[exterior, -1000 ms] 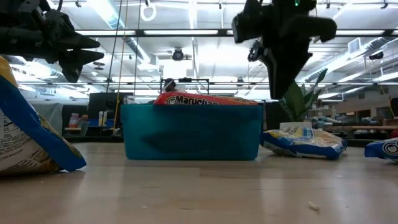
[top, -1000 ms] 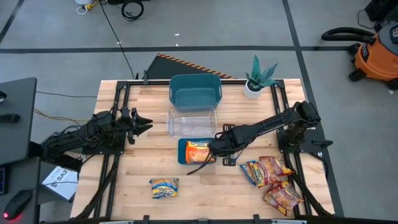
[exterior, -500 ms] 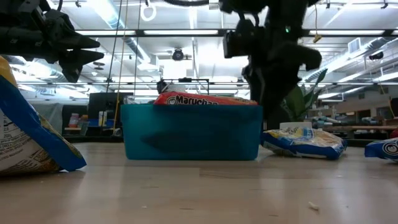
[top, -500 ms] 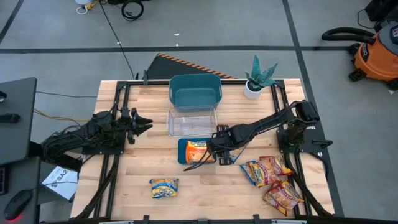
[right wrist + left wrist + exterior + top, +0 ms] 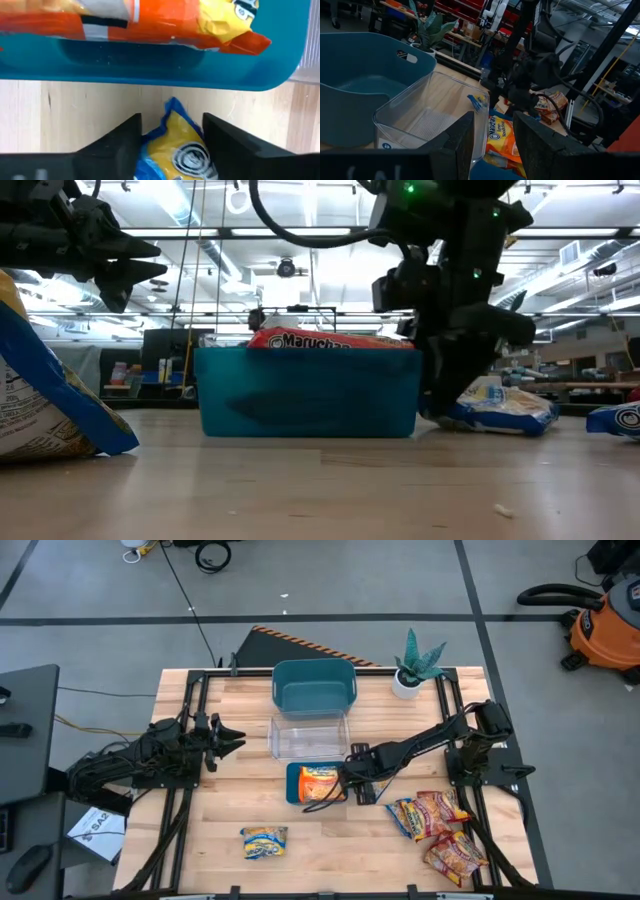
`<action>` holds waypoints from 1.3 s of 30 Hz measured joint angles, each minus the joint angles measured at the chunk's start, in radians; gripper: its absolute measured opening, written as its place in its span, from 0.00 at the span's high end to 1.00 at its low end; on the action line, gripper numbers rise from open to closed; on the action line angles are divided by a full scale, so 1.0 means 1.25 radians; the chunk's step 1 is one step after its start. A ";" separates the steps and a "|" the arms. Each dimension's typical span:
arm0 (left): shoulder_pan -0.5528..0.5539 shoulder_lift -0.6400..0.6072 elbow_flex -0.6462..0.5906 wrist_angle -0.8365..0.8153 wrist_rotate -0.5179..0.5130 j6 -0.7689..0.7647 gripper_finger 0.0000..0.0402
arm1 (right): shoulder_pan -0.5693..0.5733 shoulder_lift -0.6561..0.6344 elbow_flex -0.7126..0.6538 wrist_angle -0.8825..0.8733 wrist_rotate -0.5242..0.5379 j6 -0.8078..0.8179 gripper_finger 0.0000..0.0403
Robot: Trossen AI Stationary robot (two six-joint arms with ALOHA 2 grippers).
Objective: Sort Maruchan noodles
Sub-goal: Put the blue noodle pack into the transparent bin
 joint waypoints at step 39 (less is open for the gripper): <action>0.000 0.000 0.000 0.000 0.000 0.000 0.65 | -0.003 0.000 0.577 -0.614 0.391 -0.080 0.97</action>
